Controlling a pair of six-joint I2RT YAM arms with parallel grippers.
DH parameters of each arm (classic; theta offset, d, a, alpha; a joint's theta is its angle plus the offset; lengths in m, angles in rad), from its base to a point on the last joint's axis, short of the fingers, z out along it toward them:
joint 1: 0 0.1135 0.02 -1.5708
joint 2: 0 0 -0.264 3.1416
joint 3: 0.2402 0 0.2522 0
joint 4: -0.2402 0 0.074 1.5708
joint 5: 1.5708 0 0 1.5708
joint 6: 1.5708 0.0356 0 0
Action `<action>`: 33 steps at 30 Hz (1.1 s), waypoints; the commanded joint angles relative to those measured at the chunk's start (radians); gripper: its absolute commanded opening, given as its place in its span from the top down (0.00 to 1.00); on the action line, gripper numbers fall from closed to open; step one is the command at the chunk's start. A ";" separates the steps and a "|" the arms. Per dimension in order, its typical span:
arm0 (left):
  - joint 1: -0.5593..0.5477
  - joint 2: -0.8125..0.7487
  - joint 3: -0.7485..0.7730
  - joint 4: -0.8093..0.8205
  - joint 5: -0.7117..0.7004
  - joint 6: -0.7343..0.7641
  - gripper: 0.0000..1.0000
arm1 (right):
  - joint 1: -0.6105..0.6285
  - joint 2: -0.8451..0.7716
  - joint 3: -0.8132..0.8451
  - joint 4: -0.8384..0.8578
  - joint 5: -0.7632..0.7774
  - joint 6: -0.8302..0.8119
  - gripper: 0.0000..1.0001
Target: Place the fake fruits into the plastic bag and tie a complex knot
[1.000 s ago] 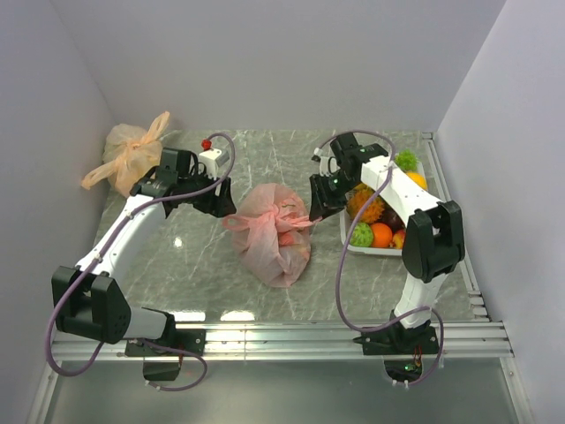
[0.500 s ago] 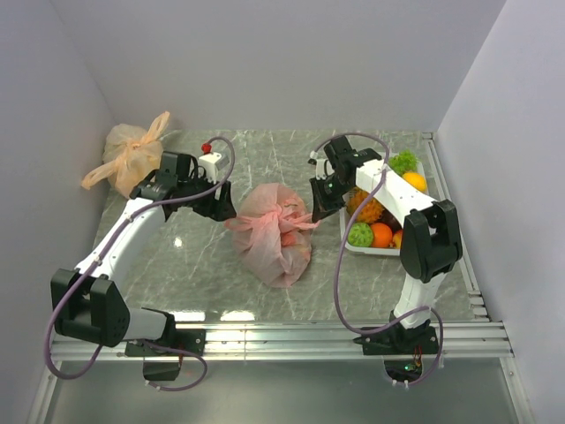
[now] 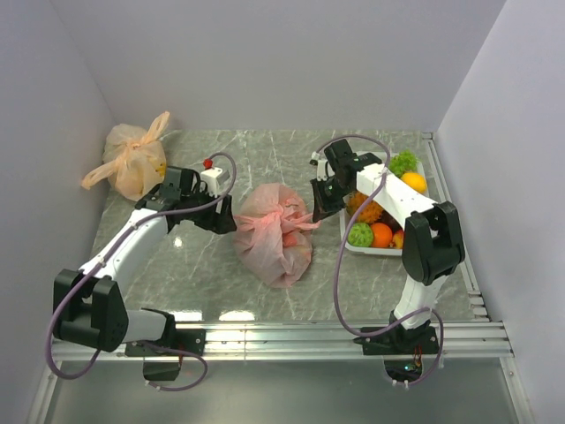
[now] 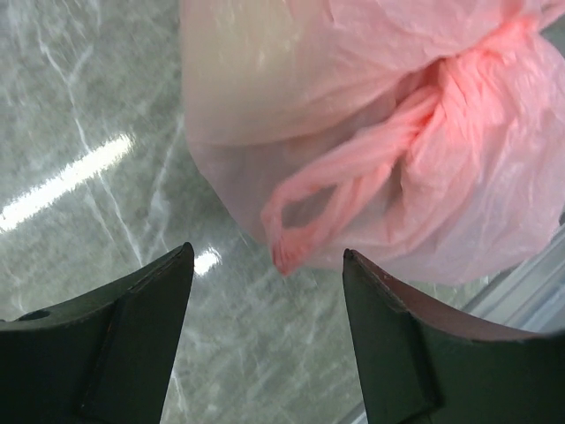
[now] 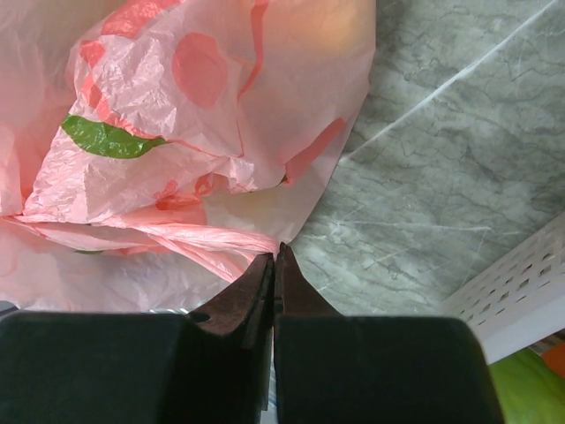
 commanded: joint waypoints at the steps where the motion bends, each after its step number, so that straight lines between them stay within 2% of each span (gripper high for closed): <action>1: -0.004 0.028 0.033 0.092 0.009 -0.028 0.27 | 0.006 -0.052 0.013 0.032 0.022 0.006 1.00; 7: -0.004 0.065 -0.003 0.177 -0.028 -0.112 0.32 | 0.008 -0.059 0.001 0.055 0.039 0.017 1.00; 11: -0.005 0.093 -0.030 0.257 -0.088 -0.170 0.39 | 0.006 -0.085 -0.040 0.125 0.066 0.055 0.99; 14: -0.013 0.120 -0.033 0.285 -0.071 -0.181 0.44 | 0.006 -0.102 -0.076 0.176 0.076 0.083 0.96; 17: -0.022 0.131 -0.042 0.285 -0.048 -0.181 0.44 | 0.006 -0.098 -0.090 0.202 0.080 0.098 0.96; 19: -0.030 0.123 -0.059 0.291 -0.033 -0.175 0.39 | 0.006 -0.096 -0.100 0.217 0.086 0.104 0.96; 25: -0.094 0.128 -0.099 0.314 -0.111 -0.166 0.34 | 0.026 -0.108 -0.154 0.292 0.146 0.092 0.96; 28: -0.110 0.140 -0.103 0.328 -0.212 -0.164 0.43 | 0.057 -0.136 -0.200 0.354 0.223 0.072 0.96; 30: -0.110 0.158 -0.088 0.308 -0.290 -0.146 0.56 | 0.077 -0.162 -0.226 0.401 0.264 0.052 0.97; 31: -0.110 0.163 -0.074 0.300 -0.321 -0.140 0.65 | 0.081 -0.170 -0.234 0.415 0.314 0.025 0.97; 33: -0.110 0.162 -0.065 0.283 -0.370 -0.121 0.75 | 0.097 -0.193 -0.257 0.453 0.371 -0.003 1.00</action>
